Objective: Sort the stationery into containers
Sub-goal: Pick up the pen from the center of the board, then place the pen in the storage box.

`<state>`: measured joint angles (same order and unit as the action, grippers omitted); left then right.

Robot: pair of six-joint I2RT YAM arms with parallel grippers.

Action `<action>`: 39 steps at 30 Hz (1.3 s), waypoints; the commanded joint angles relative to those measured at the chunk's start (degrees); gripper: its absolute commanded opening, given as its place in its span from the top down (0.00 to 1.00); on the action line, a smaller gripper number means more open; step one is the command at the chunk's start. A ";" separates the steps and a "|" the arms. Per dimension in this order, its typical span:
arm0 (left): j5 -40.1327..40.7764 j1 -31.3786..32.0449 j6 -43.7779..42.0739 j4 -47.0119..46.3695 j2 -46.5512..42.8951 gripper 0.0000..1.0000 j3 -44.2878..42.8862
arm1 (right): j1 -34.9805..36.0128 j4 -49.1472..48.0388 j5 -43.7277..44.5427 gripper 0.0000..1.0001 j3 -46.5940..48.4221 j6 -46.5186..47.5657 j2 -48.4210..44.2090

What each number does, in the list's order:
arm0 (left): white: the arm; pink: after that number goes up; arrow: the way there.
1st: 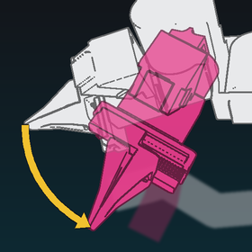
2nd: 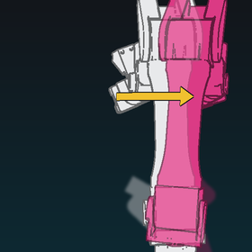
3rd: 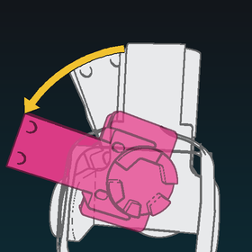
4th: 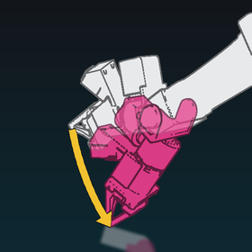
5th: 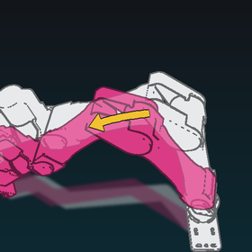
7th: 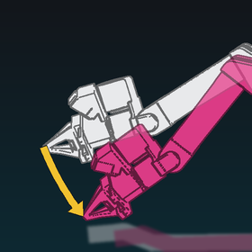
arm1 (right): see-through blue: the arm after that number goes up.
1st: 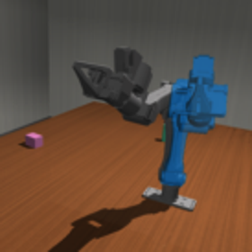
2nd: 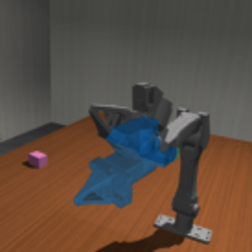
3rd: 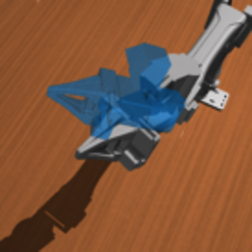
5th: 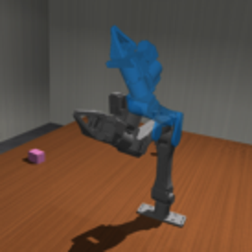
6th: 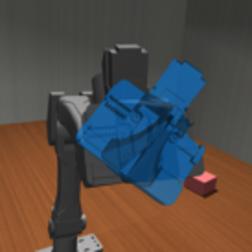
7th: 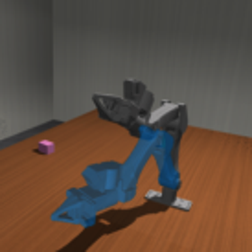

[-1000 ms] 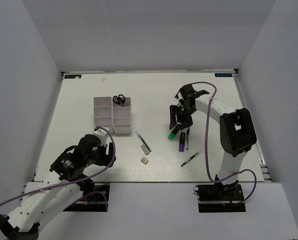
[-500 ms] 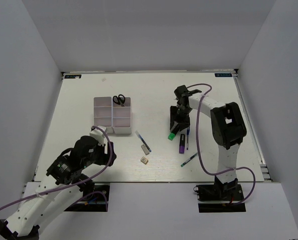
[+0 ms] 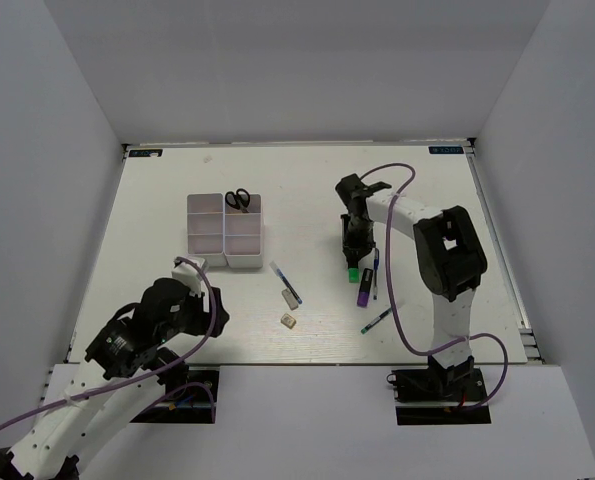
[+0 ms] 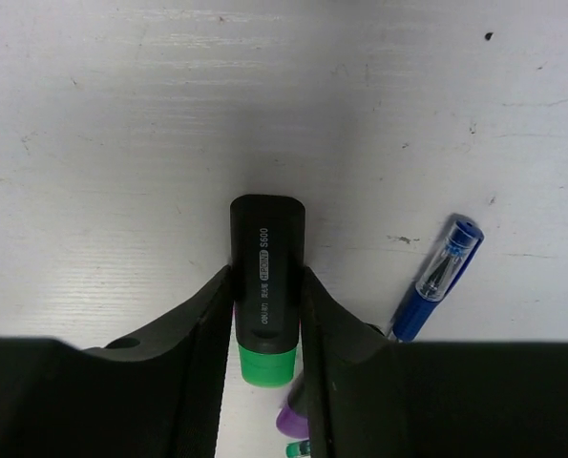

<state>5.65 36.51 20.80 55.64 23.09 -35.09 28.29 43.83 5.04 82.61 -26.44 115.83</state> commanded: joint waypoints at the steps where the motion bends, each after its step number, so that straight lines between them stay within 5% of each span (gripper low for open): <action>1: 0.42 -0.04 1.70 1.23 -1.21 0.16 0.02 | 1.06 -1.73 4.10 0.68 -0.70 1.91 3.88; 8: -0.38 -0.04 3.20 2.02 -2.44 0.21 0.55 | 3.08 -3.14 -3.17 1.00 2.03 10.41 4.32; 19: 1.91 -0.04 2.76 1.76 -0.86 0.23 -1.65 | 9.31 -12.37 -23.39 1.00 10.46 39.23 -11.32; 24: 2.96 -0.04 3.37 2.63 -0.15 0.24 -2.17 | 11.69 -12.66 -47.79 1.00 9.58 60.86 -15.29; 28: 4.63 -0.12 4.34 4.04 -2.08 0.24 -2.00 | 14.68 -4.46 -51.27 1.00 24.33 69.40 -7.92; 39: 4.63 -0.04 6.19 5.36 -3.05 0.25 -1.65 | 20.92 -22.37 -39.50 1.00 24.00 69.33 -0.44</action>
<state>9.72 36.51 26.22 60.27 20.23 -35.31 48.36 28.88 -38.15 106.06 42.81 113.93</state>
